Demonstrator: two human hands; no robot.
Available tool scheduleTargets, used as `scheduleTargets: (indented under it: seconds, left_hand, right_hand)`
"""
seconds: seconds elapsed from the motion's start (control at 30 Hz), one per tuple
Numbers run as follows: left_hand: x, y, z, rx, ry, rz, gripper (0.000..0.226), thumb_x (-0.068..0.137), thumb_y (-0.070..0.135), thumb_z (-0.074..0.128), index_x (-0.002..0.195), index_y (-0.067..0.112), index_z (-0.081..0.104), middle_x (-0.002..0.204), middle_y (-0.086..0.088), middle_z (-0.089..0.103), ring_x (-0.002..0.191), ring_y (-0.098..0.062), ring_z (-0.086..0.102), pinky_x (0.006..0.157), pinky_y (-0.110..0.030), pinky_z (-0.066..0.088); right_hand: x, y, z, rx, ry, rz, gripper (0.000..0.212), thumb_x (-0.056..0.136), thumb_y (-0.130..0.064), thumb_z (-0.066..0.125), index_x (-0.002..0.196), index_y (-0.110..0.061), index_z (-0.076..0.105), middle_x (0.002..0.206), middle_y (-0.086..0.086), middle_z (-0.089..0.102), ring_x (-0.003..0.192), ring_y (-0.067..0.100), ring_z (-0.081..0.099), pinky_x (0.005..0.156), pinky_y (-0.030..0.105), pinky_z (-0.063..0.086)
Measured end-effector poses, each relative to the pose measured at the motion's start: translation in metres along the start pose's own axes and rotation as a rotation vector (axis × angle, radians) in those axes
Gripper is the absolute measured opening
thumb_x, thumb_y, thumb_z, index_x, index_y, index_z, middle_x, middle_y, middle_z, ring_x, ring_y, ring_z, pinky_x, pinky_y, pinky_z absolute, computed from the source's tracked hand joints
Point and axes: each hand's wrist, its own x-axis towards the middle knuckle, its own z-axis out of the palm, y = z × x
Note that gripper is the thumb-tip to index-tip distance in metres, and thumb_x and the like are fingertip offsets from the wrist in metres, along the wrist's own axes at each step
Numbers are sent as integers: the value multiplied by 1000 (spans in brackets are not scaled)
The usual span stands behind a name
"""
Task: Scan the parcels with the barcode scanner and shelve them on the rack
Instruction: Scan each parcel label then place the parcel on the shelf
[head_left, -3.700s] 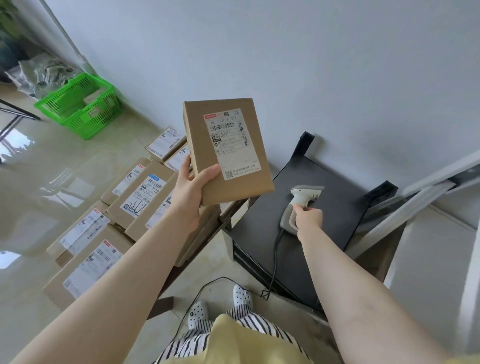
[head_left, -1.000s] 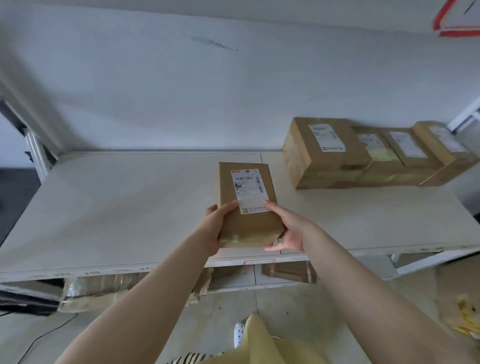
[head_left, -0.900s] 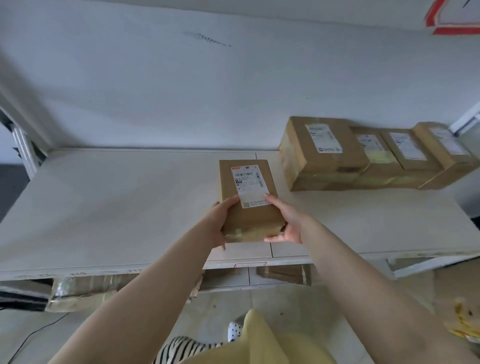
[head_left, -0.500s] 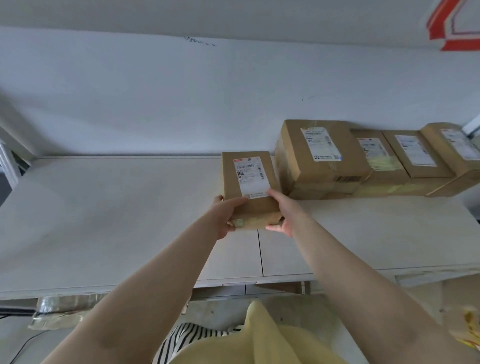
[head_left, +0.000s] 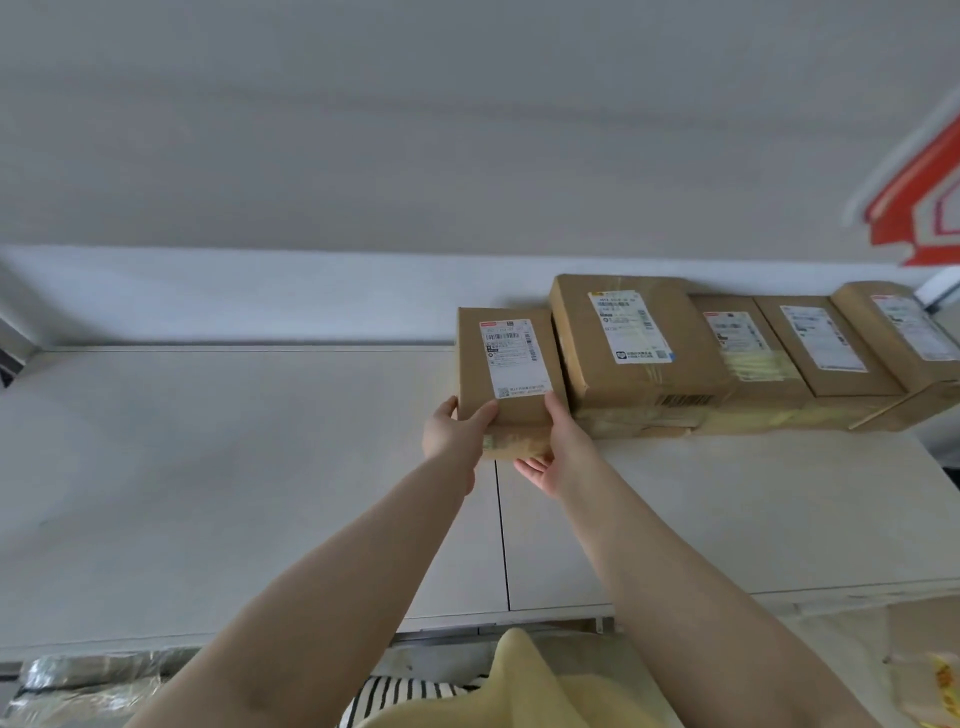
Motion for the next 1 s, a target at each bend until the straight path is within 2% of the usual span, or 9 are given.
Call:
scheduleTargets:
  seconds: [0.07, 0.17, 0.23, 0.33, 0.43, 0.63, 0.77, 1.0]
  left_hand:
    - [2, 2, 5, -1, 5, 12, 74, 84, 33, 81, 149, 21, 49, 120, -1, 68, 108, -25, 66, 95, -43, 58]
    - [3, 7, 8, 20, 13, 21, 70, 85, 31, 81, 147, 18, 51, 114, -1, 67, 107, -25, 65, 96, -43, 58]
    - [5, 11, 9, 26, 15, 25, 66, 85, 30, 81, 144, 17, 54, 111, 0, 67, 107, -25, 65, 96, -43, 57]
    - [10, 15, 11, 34, 24, 28, 64, 84, 29, 81, 142, 15, 56, 110, 0, 68, 106, -24, 65, 97, -43, 57]
    - [13, 20, 13, 35, 22, 14, 68, 82, 30, 82, 143, 16, 56, 121, -3, 70, 110, -25, 66, 97, -43, 57]
    - [11, 25, 14, 47, 13, -2, 58, 85, 27, 80, 139, 17, 60, 114, -2, 70, 107, -24, 66, 97, -42, 57]
    - [7, 27, 14, 61, 0, 7, 56, 87, 28, 78, 139, 17, 59, 111, -1, 68, 108, -25, 65, 98, -43, 56]
    - [7, 27, 9, 99, -48, -14, 67, 97, 32, 65, 156, 20, 35, 134, -4, 57, 122, -26, 56, 107, -43, 48]
  right_hand:
    - [8, -3, -5, -39, -12, 25, 70, 80, -60, 73, 123, -9, 50, 114, 15, 57, 108, 31, 58, 95, 46, 53]
    - [16, -9, -12, -143, -7, 46, 88, 71, -66, 77, 126, -5, 49, 115, 23, 58, 103, 35, 63, 87, 45, 57]
    - [19, -14, -12, -160, -7, 44, 91, 70, -65, 79, 131, -5, 48, 115, 25, 60, 100, 36, 65, 82, 45, 59]
    - [21, -20, -9, -157, -7, 41, 91, 71, -62, 80, 134, -5, 45, 118, 27, 60, 102, 37, 65, 86, 45, 58]
    - [20, -26, -8, -209, -9, 40, 86, 72, -61, 79, 130, -6, 46, 116, 26, 64, 102, 36, 66, 91, 45, 57]
    - [18, -32, -6, -246, -4, 48, 77, 76, -60, 77, 123, -8, 46, 116, 24, 67, 103, 34, 67, 94, 44, 56]
    - [20, -30, -6, -238, 4, 49, 84, 74, -61, 78, 131, -8, 46, 117, 24, 67, 102, 34, 67, 90, 43, 57]
    - [14, -25, -1, -196, 38, 39, 86, 76, -63, 75, 135, -9, 44, 122, 22, 63, 107, 34, 64, 98, 43, 54]
